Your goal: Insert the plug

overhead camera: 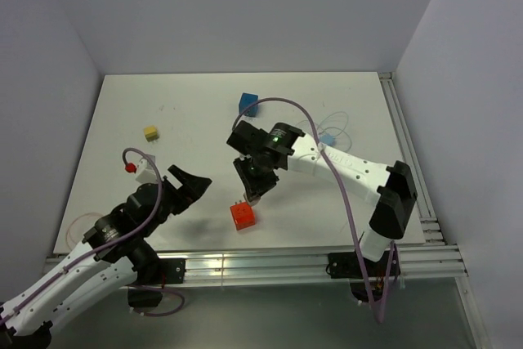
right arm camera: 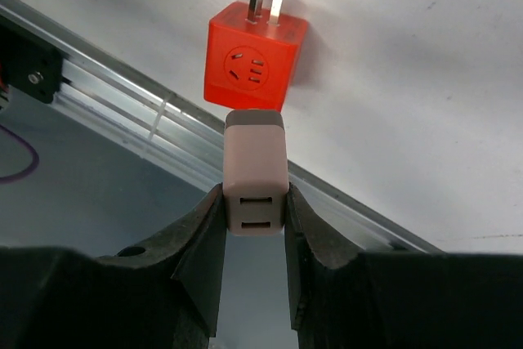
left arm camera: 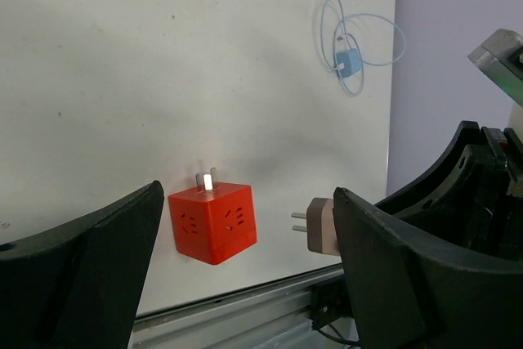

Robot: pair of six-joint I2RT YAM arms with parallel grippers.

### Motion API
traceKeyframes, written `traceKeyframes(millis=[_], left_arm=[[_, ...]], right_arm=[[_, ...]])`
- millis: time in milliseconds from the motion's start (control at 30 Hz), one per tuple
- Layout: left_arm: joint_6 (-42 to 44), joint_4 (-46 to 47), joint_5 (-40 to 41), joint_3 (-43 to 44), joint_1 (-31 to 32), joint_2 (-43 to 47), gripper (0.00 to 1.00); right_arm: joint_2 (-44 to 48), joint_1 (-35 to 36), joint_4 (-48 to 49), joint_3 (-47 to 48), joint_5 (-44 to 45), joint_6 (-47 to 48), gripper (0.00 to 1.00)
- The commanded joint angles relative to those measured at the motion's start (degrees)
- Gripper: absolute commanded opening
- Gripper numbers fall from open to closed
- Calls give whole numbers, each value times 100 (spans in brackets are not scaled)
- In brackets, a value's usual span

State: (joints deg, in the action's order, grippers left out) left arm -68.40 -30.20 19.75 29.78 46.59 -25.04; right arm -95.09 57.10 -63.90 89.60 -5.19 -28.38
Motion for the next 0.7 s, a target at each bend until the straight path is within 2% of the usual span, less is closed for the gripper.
traceKeyframes(millis=[0,200,667], left_arm=[[2,110,-76,-208,8,183,89],[-33,137,-199,-446,-1,306,88],[-77,277,-428,-921,8,377,86]], right_arm=[[-150,126,-466,453,-69,0,0],[-528,170,-281,470,-465,-308,0],[-1117,170,-351,672,-202,-765,0]])
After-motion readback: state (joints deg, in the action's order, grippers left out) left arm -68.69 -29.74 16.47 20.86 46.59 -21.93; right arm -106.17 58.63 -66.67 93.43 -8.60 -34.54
